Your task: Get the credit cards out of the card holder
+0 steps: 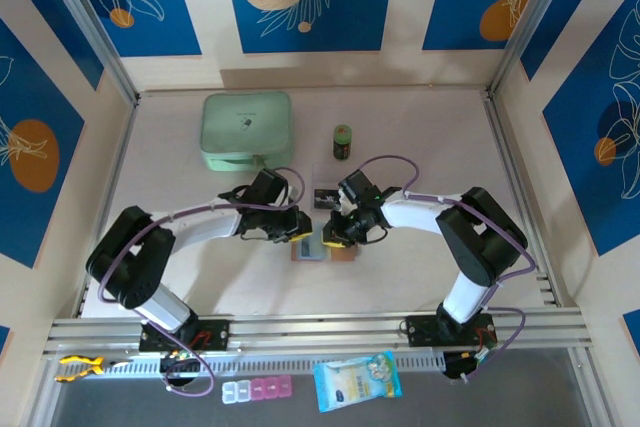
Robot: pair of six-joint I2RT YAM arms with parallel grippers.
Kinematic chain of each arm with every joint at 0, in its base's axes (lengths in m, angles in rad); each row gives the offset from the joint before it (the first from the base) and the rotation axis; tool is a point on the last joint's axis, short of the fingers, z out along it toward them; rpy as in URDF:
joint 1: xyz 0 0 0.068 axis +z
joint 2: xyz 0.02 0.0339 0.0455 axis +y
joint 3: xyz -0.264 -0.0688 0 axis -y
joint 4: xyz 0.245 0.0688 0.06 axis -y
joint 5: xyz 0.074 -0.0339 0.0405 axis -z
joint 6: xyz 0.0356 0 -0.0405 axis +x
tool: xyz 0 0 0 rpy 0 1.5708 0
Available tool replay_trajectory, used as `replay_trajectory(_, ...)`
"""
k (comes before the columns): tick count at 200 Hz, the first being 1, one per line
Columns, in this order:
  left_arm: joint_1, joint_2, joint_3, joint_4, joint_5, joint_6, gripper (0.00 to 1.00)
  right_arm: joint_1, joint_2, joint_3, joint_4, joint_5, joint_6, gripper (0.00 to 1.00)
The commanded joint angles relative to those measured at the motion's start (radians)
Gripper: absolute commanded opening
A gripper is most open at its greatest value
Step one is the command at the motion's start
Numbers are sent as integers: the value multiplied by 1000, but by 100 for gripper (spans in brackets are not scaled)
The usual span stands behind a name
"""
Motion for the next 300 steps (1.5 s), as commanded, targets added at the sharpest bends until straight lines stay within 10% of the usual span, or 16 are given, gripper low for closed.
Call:
replay_trajectory(1,-14,29,-8,45,44,-19,22,-7,-17,-19,-1,-13,-5,16)
replay_trajectory(300,-154,254,275,4,67,-20,44,-251,-533,-146,-250,31,-70,23)
